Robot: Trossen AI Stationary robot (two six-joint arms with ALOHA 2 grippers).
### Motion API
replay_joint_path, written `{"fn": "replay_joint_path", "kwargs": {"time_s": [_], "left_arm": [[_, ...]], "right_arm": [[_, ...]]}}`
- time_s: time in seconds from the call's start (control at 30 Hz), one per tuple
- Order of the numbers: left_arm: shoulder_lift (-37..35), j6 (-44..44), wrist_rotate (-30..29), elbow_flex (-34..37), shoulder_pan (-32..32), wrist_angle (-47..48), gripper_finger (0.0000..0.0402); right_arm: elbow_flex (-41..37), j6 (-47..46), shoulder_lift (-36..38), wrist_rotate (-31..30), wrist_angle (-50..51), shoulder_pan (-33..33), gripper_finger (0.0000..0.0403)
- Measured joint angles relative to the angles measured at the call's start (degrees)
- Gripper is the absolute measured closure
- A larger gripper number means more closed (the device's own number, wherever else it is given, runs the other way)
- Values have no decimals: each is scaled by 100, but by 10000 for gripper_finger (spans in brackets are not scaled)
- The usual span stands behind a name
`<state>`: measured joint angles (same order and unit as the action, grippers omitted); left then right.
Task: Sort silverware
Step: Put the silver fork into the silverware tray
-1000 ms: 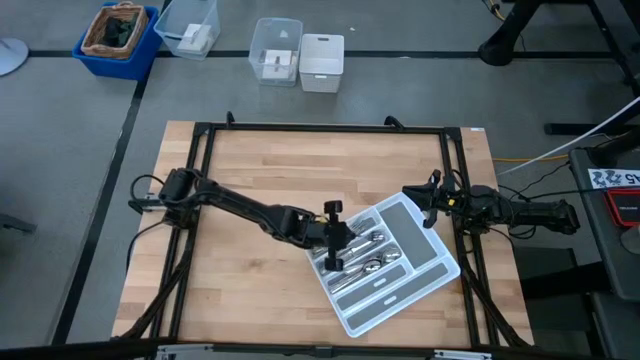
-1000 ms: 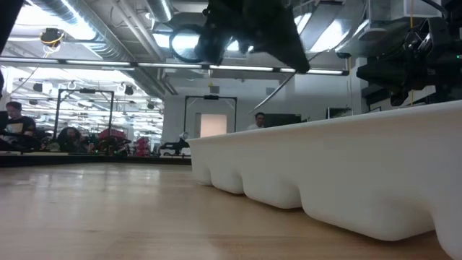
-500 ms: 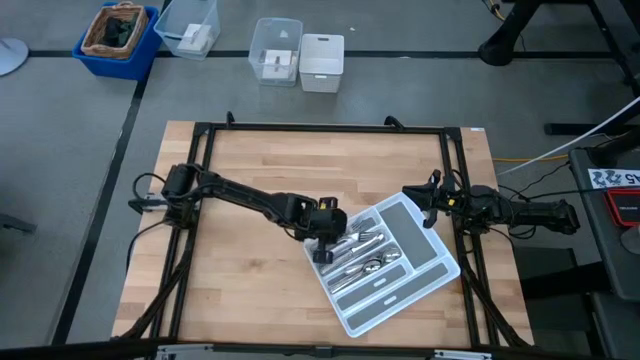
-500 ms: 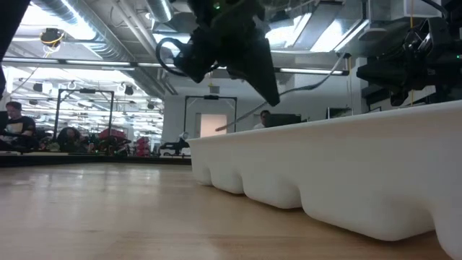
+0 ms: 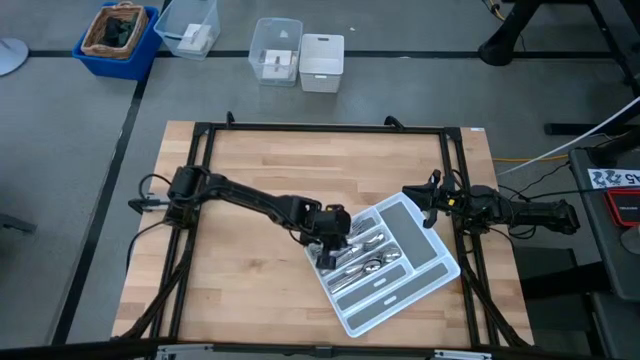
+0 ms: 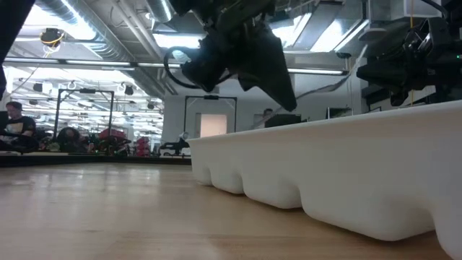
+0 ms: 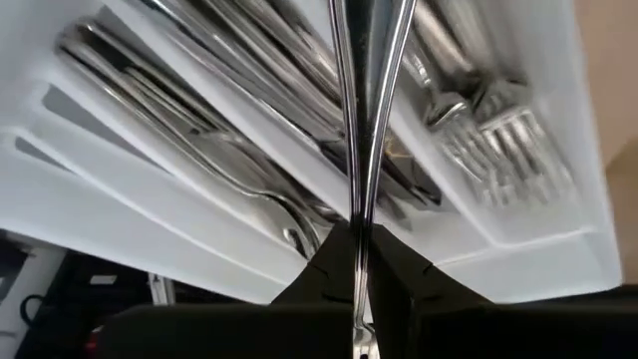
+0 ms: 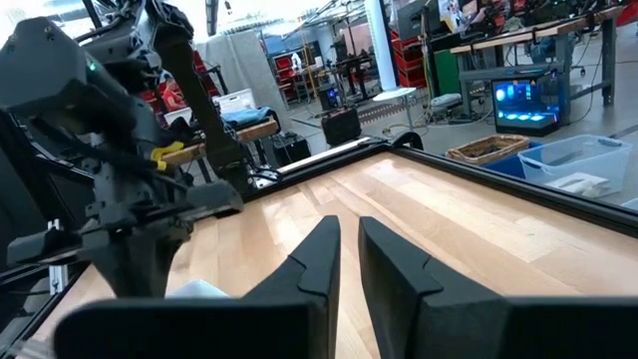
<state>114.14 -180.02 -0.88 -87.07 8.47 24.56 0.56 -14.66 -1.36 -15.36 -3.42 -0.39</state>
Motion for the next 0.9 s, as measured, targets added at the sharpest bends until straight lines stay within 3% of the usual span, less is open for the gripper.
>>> {"fn": "replay_joint_path", "kwargs": {"time_s": [0.5,0.9], "left_arm": [[23,-44,96,150,-564,1,401],[137,20,-28,243,-584,32,401]], "right_arm": [[0,0,-1,-1,2,-2,356],[0,-1,-1,1,2,1,356]]}}
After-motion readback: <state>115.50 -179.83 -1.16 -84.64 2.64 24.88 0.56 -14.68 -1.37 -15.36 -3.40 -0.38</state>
